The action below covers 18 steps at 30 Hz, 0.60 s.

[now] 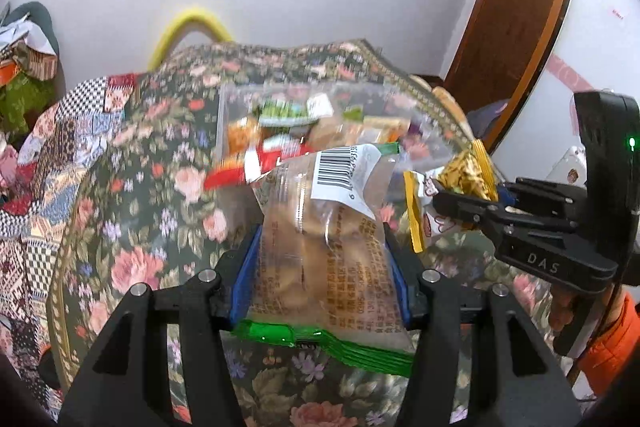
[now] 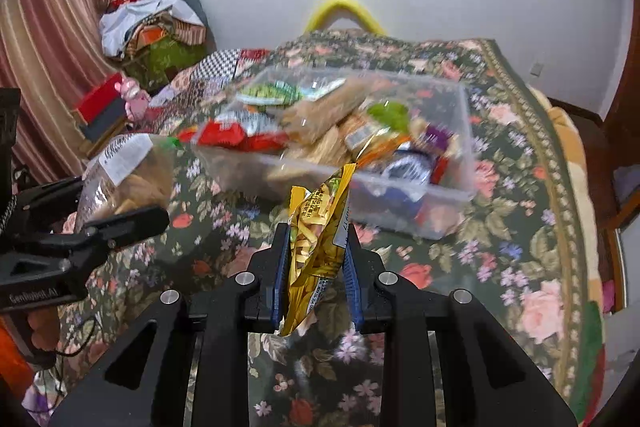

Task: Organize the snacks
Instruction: 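Carry the bread bag and chip bag over the clear box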

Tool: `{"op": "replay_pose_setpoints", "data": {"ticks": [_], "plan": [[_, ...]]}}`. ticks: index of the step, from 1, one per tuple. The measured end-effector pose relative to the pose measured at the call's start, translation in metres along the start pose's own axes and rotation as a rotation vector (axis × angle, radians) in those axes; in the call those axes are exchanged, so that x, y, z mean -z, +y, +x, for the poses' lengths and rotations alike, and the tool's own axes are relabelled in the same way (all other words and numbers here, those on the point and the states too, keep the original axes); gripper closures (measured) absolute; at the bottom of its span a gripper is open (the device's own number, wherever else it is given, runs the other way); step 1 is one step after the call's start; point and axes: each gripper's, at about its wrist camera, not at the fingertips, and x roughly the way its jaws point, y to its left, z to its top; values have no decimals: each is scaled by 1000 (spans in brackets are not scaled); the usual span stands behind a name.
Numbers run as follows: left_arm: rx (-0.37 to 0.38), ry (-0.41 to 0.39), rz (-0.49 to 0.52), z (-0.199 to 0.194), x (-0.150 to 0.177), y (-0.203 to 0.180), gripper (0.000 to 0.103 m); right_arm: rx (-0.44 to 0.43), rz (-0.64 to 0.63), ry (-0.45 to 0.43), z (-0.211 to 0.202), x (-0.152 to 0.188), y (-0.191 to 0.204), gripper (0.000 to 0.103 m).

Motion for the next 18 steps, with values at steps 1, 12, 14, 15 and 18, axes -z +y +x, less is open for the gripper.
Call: {"op": "replay_pose_setpoints", "data": {"ticks": [1, 12, 14, 15, 18], "plan": [[2, -12, 0, -2, -7, -2, 48, 4, 2, -13, -3, -2, -2, 81], [-12, -96, 15, 11, -72, -17, 48, 41, 36, -145, -22, -43, -29, 81], [-17, -94, 4, 18, -80, -16, 48, 62, 34, -159, -20, -50, -33, 81], [-14, -89, -8, 24, -85, -14, 48, 64, 39, -163, -15, -57, -36, 81], [-5, -72, -40, 41, -96, -7, 48, 70, 45, -167, -6, -67, -41, 81]]}}
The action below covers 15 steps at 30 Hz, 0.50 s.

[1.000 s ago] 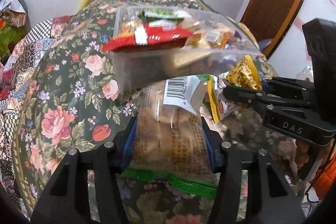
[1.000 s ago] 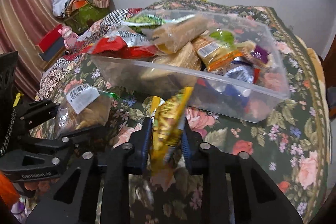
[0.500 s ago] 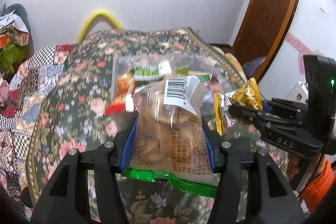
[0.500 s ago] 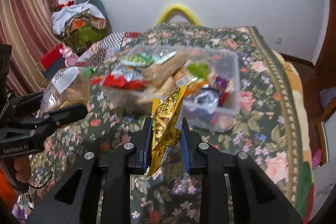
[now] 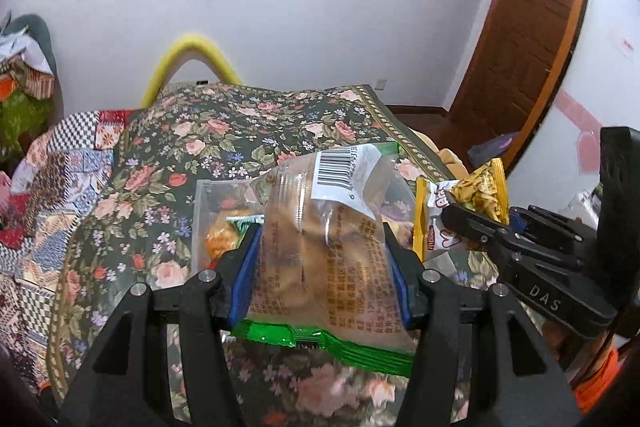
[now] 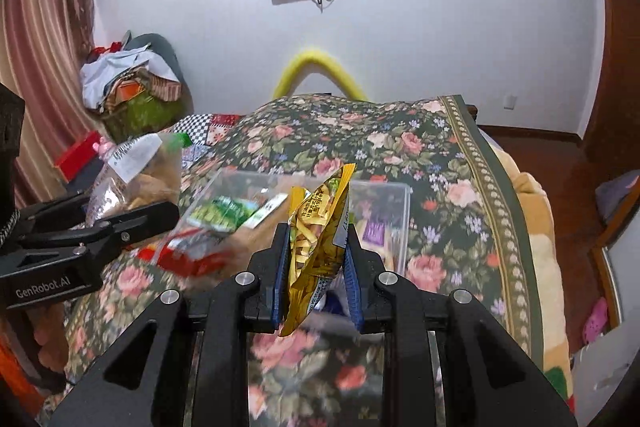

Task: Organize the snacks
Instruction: 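Carry the bread bag and chip bag over the clear box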

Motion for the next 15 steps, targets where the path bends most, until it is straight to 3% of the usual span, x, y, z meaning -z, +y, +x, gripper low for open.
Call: {"op": "replay_pose_setpoints", "data": {"ticks": [9, 15], "plan": [[-27, 78, 15, 54, -18, 3, 48, -3, 13, 50, 41, -15, -4, 81], [-31, 129, 6, 78, -17, 6, 48, -53, 43, 115, 68, -15, -10, 80]]}}
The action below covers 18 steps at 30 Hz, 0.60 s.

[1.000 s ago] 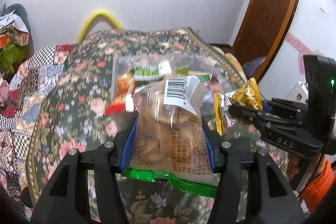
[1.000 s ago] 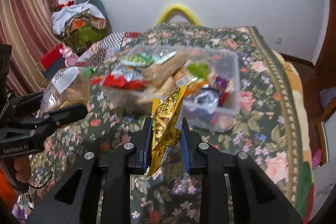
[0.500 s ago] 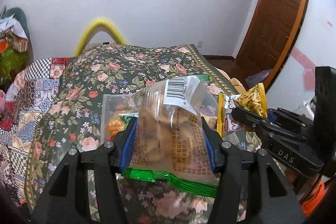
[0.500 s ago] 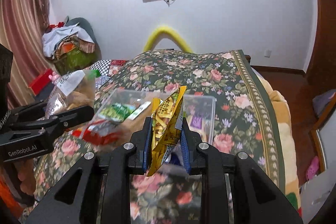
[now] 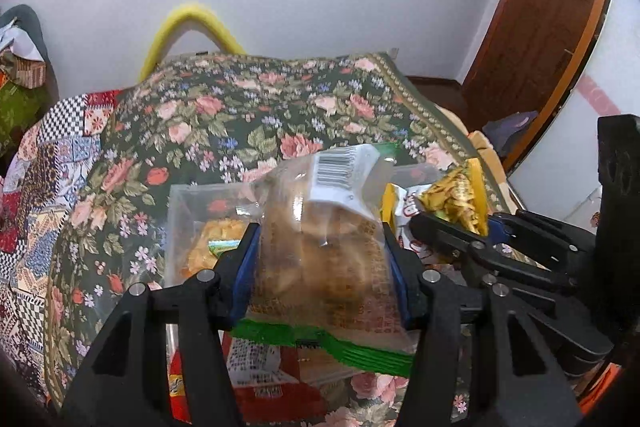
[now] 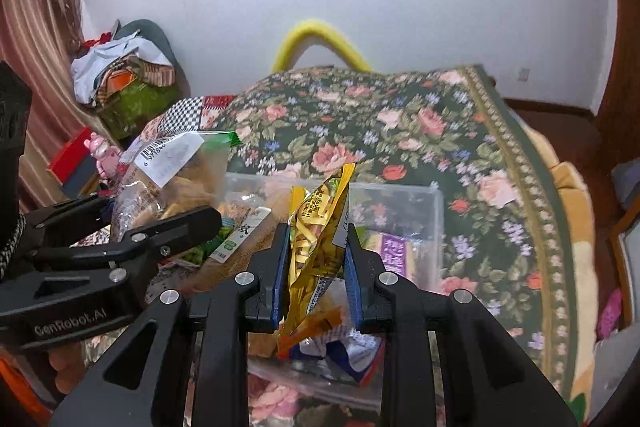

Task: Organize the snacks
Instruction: 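Carry the bread bag and chip bag over the clear box, then open both tools to drop the bags into the box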

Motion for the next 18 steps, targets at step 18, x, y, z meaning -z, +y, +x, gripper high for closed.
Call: {"op": "replay_pose_setpoints", "data": {"ticks": [18], "plan": [[11, -68, 3, -47, 13, 1, 46, 67, -28, -15, -25, 5, 1, 41]]}}
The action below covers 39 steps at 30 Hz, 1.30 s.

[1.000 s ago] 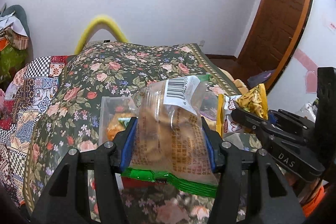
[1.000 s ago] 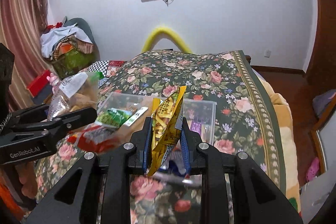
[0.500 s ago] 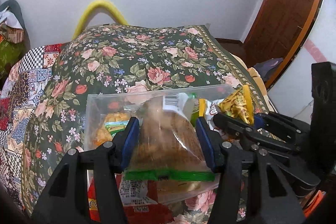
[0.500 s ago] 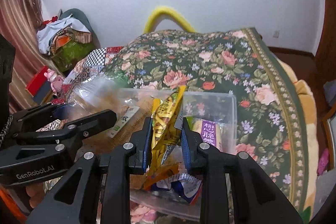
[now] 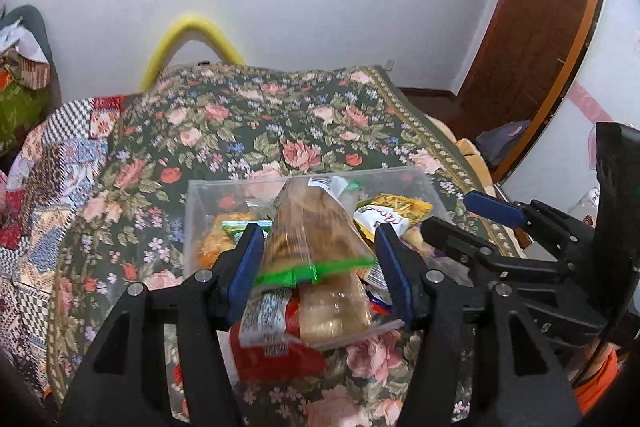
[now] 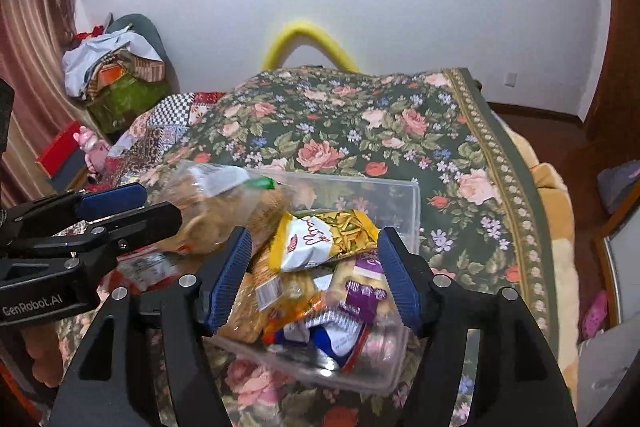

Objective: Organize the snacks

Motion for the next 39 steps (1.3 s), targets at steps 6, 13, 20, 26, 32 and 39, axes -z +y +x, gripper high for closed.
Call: {"op": "replay_pose_setpoints", "data": {"ticks": [6, 13, 20, 26, 32, 39], "plan": [[-23, -105, 17, -58, 8, -6, 45, 8, -25, -89, -49, 0, 9, 41], [-65, -291, 43, -147, 25, -22, 45, 14, -53, -230, -123, 5, 28, 41], [-120, -475, 70, -226, 51, -42, 33, 22, -80, -345, -183, 19, 50, 40], [-150, -585, 82, -269, 74, -57, 8, 21, -77, -444, -227, 36, 65, 20], [-153, -617, 95, -284, 90, -67, 0, 45, -85, -512, -250, 52, 78, 0], [-145, -612, 88, -291, 104, -73, 0, 55, -85, -524, -256, 64, 84, 0]]}}
